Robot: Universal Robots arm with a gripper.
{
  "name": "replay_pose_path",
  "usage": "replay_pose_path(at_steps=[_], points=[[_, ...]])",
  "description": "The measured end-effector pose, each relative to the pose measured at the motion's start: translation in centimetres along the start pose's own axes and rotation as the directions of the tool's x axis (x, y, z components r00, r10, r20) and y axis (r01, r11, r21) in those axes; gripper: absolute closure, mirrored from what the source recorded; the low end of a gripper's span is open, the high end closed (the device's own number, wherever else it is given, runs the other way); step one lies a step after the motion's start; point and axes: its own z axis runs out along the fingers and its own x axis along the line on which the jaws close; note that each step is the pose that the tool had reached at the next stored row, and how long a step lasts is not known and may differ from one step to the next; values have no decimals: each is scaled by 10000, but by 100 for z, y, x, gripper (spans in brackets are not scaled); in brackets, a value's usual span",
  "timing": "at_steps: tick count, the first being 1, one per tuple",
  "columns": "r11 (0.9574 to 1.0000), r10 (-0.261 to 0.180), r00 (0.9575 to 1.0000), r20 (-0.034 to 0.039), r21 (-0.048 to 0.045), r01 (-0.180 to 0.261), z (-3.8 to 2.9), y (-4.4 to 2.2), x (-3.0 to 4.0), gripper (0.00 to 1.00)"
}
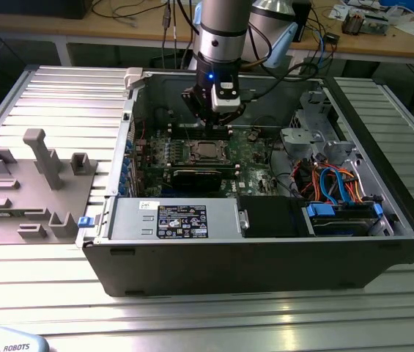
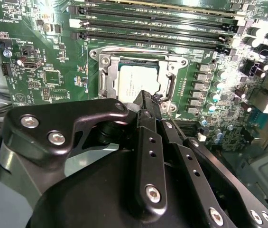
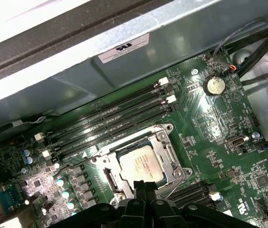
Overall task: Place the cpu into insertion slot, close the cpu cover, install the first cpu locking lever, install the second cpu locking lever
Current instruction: 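Install the first cpu locking lever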
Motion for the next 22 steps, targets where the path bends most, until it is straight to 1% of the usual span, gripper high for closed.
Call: replay_pose_path(at_steps=[16, 22], points=[[9992, -403, 9992, 7, 8, 403, 0, 0, 0, 89], [9983, -586, 9983, 10, 11, 586, 0, 0, 0, 89]])
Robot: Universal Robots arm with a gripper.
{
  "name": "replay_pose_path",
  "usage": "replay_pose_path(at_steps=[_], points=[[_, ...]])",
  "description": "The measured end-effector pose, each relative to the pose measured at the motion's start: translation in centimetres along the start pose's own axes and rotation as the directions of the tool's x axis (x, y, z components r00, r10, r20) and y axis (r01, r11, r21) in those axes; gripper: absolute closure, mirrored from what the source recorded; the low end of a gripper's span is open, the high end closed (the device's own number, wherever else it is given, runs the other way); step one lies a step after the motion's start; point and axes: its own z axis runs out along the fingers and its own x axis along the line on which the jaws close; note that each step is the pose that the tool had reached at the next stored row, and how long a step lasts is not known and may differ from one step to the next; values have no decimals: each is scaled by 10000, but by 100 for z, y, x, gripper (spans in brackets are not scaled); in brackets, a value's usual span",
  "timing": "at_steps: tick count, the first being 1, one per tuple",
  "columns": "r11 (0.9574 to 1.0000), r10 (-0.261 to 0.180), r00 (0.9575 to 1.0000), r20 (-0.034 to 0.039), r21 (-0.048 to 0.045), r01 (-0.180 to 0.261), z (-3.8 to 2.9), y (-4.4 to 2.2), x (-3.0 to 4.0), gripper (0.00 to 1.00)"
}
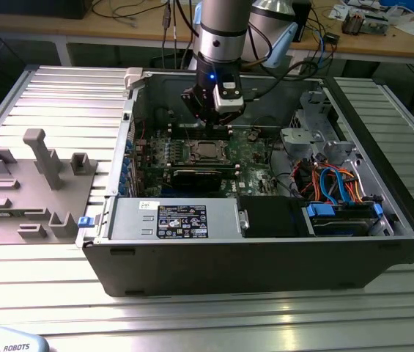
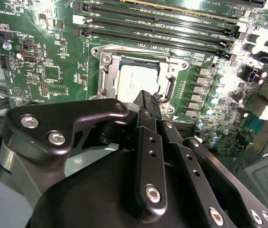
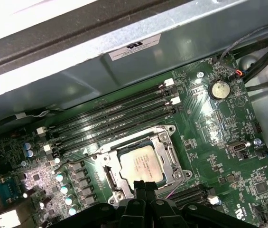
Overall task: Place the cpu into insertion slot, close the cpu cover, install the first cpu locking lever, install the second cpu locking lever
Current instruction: 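Install the first cpu locking lever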
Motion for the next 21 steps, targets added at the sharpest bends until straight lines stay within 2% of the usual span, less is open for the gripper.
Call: replay_pose_path(at_steps=[12, 21], points=[[9985, -549, 9985, 9, 11, 549, 0, 0, 0, 89], [9951, -985, 9951, 17, 19, 985, 0, 0, 0, 89]])
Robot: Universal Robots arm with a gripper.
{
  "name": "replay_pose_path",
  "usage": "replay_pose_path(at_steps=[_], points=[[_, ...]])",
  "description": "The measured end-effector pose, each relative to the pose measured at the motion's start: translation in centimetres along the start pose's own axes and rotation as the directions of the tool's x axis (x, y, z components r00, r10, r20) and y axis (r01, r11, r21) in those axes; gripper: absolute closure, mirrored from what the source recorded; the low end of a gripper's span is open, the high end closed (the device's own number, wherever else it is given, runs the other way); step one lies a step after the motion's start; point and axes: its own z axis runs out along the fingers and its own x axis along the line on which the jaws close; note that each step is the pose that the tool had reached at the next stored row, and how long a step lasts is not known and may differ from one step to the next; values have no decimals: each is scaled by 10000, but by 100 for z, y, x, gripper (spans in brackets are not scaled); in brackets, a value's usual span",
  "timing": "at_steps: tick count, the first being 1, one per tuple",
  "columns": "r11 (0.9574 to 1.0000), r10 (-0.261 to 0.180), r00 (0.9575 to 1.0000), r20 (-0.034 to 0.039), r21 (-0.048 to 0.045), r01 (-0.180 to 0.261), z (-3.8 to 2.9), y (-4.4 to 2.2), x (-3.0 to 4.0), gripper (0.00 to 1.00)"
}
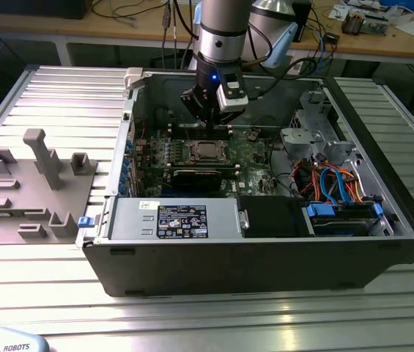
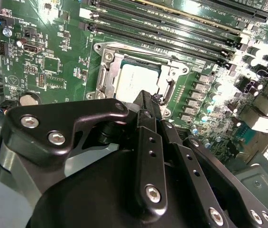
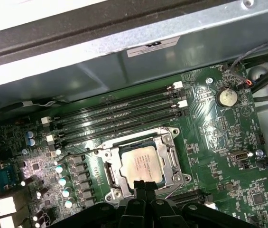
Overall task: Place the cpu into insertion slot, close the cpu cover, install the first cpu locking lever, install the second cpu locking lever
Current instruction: 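Install the first cpu locking lever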
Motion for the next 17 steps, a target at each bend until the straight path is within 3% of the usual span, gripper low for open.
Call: replay_pose_path(at_steps=[17], points=[[9993, -365, 9993, 4, -3, 365, 0, 0, 0, 89]])
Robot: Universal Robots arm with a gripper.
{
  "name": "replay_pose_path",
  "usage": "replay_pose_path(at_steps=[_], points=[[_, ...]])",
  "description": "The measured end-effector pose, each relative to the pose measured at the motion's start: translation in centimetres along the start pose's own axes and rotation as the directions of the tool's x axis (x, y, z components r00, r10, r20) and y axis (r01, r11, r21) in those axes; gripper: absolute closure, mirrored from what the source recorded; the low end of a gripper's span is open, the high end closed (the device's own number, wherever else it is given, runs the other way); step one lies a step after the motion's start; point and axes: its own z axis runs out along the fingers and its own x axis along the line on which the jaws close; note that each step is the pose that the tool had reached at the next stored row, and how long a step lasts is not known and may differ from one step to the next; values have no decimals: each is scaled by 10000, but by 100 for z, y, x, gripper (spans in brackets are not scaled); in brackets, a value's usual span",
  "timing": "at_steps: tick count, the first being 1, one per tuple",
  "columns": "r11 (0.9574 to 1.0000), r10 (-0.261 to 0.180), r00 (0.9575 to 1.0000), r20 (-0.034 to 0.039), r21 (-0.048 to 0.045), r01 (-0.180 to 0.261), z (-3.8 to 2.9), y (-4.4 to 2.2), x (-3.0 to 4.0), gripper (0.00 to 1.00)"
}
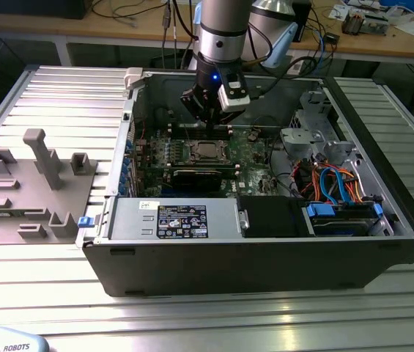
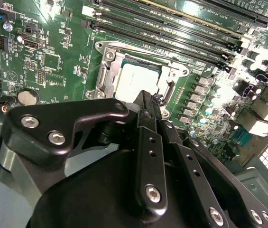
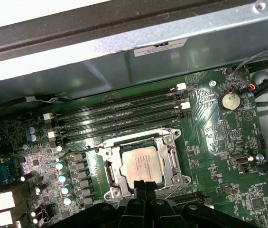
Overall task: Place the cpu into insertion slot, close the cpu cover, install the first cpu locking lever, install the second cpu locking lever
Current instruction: 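Install the first cpu locking lever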
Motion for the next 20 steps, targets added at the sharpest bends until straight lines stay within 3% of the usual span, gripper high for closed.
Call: replay_pose_path(at_steps=[20], points=[[9998, -212, 9998, -9, -53, 212, 3, 0, 0, 89]])
